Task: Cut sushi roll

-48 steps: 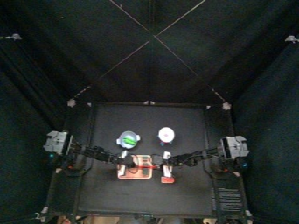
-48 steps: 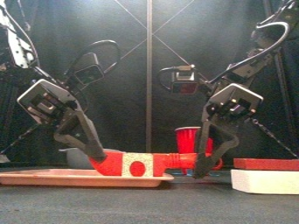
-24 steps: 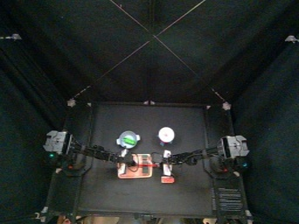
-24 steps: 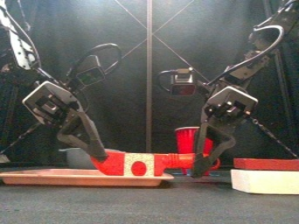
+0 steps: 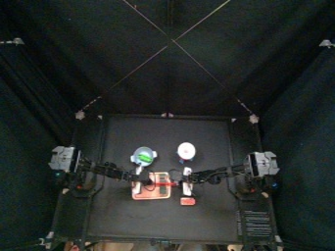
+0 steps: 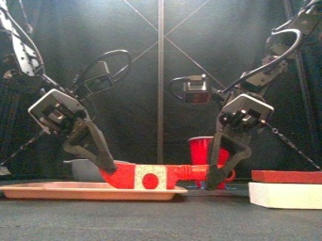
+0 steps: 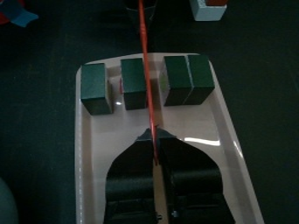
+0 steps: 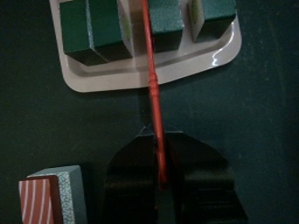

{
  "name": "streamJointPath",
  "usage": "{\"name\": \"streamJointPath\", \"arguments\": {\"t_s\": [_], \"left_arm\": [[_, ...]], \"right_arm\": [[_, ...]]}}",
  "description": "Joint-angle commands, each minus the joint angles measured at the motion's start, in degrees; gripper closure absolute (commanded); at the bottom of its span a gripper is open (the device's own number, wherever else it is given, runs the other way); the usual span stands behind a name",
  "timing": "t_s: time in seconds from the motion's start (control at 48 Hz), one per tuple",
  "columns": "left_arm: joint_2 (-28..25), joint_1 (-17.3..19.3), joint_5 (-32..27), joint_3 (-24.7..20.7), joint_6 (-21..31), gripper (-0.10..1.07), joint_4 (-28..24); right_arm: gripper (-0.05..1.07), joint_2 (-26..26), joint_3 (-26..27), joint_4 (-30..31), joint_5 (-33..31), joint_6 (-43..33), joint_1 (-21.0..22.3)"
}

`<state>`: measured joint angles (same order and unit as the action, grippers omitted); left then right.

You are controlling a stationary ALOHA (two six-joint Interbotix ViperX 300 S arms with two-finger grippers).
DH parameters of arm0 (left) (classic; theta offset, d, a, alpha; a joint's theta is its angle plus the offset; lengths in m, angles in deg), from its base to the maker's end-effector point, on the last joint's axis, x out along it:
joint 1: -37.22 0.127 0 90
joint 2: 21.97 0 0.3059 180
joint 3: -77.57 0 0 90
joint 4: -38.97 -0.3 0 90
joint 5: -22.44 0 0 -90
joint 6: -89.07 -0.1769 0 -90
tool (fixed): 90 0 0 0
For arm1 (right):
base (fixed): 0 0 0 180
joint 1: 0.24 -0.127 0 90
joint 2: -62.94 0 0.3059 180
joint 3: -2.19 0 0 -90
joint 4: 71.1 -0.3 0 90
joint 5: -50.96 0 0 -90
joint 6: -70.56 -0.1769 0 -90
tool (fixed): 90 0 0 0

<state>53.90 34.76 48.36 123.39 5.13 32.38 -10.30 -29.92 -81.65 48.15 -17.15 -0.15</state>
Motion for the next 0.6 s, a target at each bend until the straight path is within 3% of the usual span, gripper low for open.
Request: {"name": "streamJointPath", "arguments": {"t_s": [0.0, 0.292, 0.583], "left_arm": [[2.11, -0.44, 0.35, -1.58, 0.00, 0.68, -0.70], [5.98, -1.14, 0.35, -1.49, -0.09, 0.68, -1.49], [6.15, -1.14, 0.53, -1.49, -0.09, 0.68, -1.67]], "right_arm": [[0.67, -3.16, 1.49, 0.09, 0.35, -0.09, 0.35], [0.67, -7.47, 1.32, 1.05, 0.44, 0.00, -0.79], [0.67, -9.14, 0.79, 2.02, 0.53, 0.00, -0.70]]}}
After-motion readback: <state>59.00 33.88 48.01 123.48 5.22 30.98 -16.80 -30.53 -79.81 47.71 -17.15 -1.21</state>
